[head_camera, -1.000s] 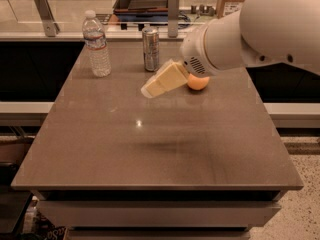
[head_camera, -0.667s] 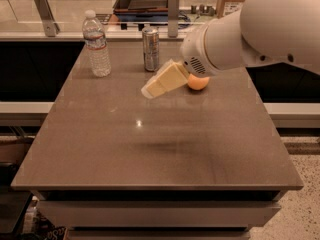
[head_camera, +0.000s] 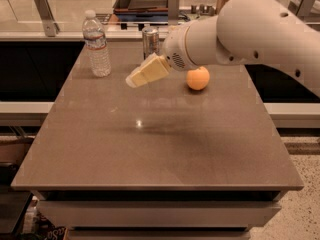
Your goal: Pick water bottle
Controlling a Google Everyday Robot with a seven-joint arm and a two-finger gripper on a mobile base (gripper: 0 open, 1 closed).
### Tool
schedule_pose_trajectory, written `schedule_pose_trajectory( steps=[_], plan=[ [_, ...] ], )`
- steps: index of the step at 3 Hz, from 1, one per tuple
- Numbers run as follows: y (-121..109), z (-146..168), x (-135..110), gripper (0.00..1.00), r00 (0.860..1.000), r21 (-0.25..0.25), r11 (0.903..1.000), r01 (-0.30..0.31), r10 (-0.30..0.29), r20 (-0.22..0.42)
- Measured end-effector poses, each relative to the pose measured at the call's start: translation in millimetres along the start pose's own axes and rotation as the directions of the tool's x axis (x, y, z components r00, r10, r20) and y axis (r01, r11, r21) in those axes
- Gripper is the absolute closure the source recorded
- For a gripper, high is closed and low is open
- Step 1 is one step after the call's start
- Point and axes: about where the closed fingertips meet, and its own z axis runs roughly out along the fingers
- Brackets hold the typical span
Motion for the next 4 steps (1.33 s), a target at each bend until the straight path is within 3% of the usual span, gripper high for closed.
schedule_pose_trajectory(
  steps=[2,4],
  plan=[
    [-11.1,70.5,-28.7,0.0,0.986,-0.071,0.9975,0.001,0.011,0.164],
    [-11.8,121.0,-61.0,0.0,0.959,-0.08,0.9964,-0.029,0.05,0.28]
  ],
)
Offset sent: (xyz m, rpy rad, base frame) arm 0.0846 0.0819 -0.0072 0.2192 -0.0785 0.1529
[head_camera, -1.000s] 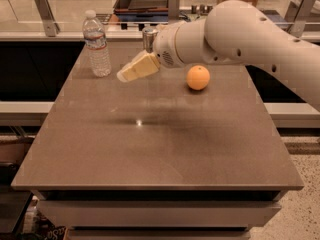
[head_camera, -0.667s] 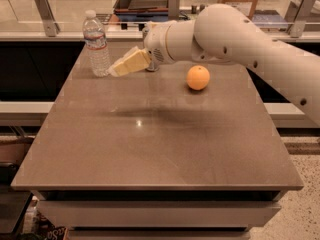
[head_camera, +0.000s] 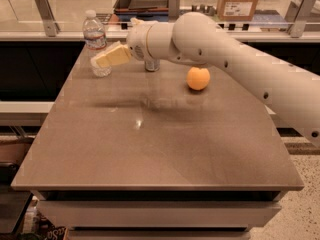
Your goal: Pick water bottle
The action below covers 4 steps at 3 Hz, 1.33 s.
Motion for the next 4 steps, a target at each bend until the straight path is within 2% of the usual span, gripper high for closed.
schedule_pose_trajectory(
  steps=[2,4],
  plan=[
    [8.6,46.8,-16.3,0.0,0.995,0.0,0.9982,-0.059,0.059,0.078],
    [13.5,89.5,-23.0,0.0,0.99,-0.031,0.9958,-0.086,0.088,0.106]
  ],
)
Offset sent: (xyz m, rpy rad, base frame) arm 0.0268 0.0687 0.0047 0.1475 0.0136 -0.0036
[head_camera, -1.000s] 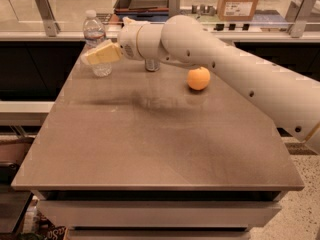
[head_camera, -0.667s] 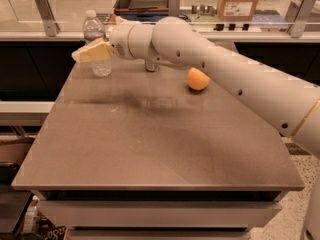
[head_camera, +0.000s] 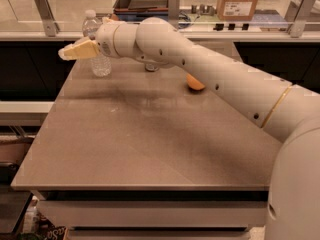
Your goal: Pick water bottle
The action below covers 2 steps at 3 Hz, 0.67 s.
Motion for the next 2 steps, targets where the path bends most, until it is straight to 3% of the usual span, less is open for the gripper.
schedule_pose_trajectory(
  steps=[1,2],
  plan=[
    [-5.7,12.7,9.9,0.18,0.998,0.006,0.9995,-0.029,0.029,0.049],
    [-0.7,16.0,9.3,0.41,0.998,-0.004,0.9995,-0.031,0.031,0.05]
  ],
)
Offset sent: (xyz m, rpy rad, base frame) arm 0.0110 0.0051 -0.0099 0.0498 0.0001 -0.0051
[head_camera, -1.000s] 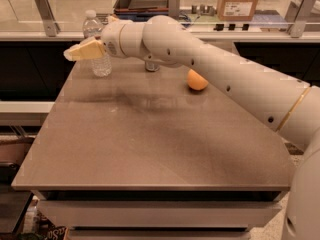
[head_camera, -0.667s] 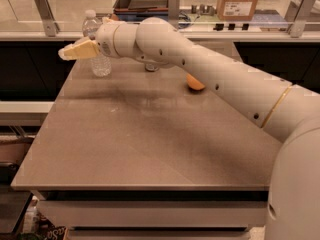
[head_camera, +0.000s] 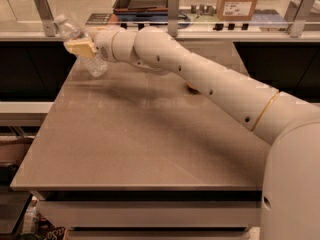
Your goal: Pick water bottle
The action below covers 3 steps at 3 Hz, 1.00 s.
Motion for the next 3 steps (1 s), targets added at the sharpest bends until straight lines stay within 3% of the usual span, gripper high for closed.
schedule_pose_trajectory(
  steps=[2,3],
  plan=[
    [3.7,2.9,-0.2,0.88,1.0,-0.007,1.0,0.0,0.0,0.001],
    [5.8,4.5,-0.3,1.0,1.0,-0.01,0.9999,-0.001,0.001,0.001]
  ],
)
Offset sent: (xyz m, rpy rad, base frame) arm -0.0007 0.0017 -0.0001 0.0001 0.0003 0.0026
